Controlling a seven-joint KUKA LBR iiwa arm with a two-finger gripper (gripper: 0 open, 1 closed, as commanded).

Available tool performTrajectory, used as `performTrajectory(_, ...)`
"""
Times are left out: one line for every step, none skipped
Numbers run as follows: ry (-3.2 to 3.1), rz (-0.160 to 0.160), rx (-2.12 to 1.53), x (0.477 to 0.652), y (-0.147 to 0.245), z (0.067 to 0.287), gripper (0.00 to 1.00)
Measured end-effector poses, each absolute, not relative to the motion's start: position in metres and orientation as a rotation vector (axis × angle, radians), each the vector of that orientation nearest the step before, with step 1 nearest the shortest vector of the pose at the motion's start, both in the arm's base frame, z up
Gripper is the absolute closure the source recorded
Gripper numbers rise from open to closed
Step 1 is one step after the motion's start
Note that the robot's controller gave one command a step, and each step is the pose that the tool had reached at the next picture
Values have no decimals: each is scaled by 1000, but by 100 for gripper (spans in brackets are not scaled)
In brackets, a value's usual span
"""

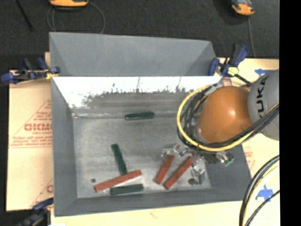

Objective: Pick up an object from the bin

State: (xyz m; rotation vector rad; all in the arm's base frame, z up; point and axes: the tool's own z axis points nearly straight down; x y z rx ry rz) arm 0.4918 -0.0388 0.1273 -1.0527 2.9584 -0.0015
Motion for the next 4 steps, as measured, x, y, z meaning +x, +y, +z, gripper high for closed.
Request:
performTrajectory(2834,-2,-1349,491,-33,86,0)
performTrajectory(2809,0,-1400,498,-28,70,100)
performTrajectory(2809,-1,-1401,498,-28,70,100)
performTrajectory(2813,3,-1403,497,-28,74,100)
